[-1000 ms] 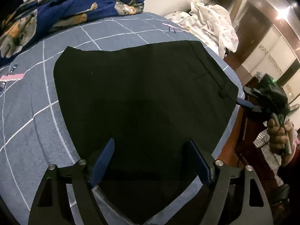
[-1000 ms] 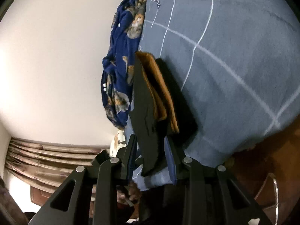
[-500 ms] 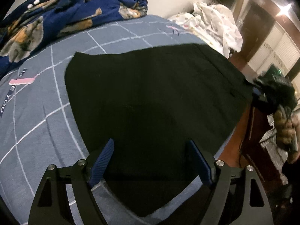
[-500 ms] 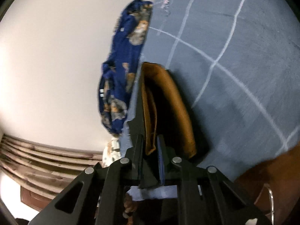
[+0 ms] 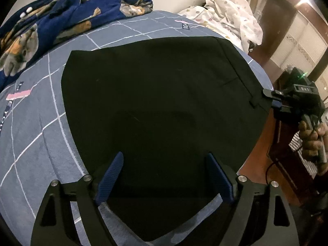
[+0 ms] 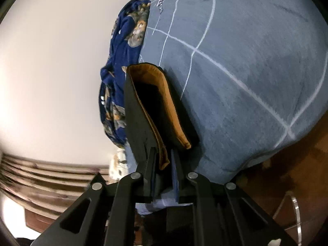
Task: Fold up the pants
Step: 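Hold the trouser edge with the right gripper and fold it over the trousers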
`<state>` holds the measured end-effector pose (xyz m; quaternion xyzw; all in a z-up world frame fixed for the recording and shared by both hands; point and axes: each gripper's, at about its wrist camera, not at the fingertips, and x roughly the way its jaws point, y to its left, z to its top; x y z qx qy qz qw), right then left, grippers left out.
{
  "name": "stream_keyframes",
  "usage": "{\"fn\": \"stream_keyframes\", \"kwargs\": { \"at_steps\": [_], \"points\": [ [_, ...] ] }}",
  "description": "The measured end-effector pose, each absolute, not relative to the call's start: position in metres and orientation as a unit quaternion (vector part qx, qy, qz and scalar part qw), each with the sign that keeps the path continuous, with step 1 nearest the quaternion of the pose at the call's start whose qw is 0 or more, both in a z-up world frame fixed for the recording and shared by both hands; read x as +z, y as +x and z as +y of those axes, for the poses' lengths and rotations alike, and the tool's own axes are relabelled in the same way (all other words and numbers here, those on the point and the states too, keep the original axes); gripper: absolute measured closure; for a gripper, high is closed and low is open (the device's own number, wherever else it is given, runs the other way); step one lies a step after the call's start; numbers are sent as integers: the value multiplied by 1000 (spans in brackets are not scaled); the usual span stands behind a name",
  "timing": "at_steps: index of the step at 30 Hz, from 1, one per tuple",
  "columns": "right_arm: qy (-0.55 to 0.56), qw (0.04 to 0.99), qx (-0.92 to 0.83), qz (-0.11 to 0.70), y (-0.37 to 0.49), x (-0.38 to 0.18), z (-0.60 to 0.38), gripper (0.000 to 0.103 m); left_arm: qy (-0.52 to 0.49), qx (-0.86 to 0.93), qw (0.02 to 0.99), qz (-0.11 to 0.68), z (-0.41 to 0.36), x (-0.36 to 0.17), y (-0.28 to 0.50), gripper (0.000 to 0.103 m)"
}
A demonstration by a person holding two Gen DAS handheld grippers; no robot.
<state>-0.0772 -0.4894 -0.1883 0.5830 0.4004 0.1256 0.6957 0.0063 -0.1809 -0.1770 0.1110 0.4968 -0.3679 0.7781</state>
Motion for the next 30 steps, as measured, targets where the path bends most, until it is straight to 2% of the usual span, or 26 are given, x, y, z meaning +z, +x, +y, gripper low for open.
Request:
{"fn": "stream_keyframes", "kwargs": {
  "at_steps": [6, 7, 8, 10, 12, 13, 14, 15, 19, 21, 24, 25, 26, 30],
  "points": [
    [527, 741, 93, 405, -81, -166, -493, 81, 96, -369, 777, 501, -179, -178, 8, 17],
    [514, 752, 83, 405, -82, -161, -495, 77, 95, -369, 777, 501, -179, -178, 8, 17],
    [505, 758, 76, 405, -83, -159, -497, 66, 93, -369, 777, 502, -179, -178, 9, 17],
    [496, 765, 66, 406, -82, -157, -504, 52, 92, -369, 776, 502, -180, -178, 9, 16],
    [520, 750, 89, 398, -79, -163, -507, 49, 94, -369, 777, 502, -180, -178, 9, 16],
    [531, 742, 99, 396, -79, -166, -508, 42, 94, -369, 777, 502, -180, -178, 9, 16],
    [536, 736, 102, 400, -77, -169, -508, 29, 93, -369, 777, 502, -180, -178, 9, 16],
    [536, 735, 100, 404, -75, -170, -507, 26, 94, -369, 777, 502, -180, -178, 9, 16],
    [519, 737, 120, 415, -63, -168, -493, 26, 94, -368, 777, 503, -180, -178, 9, 16],
    [501, 747, 130, 418, -60, -161, -486, 30, 93, -368, 776, 503, -180, -179, 9, 16],
    [436, 778, 122, 435, -55, -145, -471, 52, 90, -367, 776, 505, -179, -180, 10, 14],
    [413, 789, 117, 441, -54, -141, -467, 67, 88, -367, 776, 506, -179, -180, 10, 13],
    [397, 794, 112, 446, -54, -139, -465, 73, 87, -367, 775, 506, -179, -180, 10, 13],
    [389, 792, 125, 454, -49, -145, -468, 73, 89, -368, 775, 506, -179, -180, 10, 13]
  ]
}}
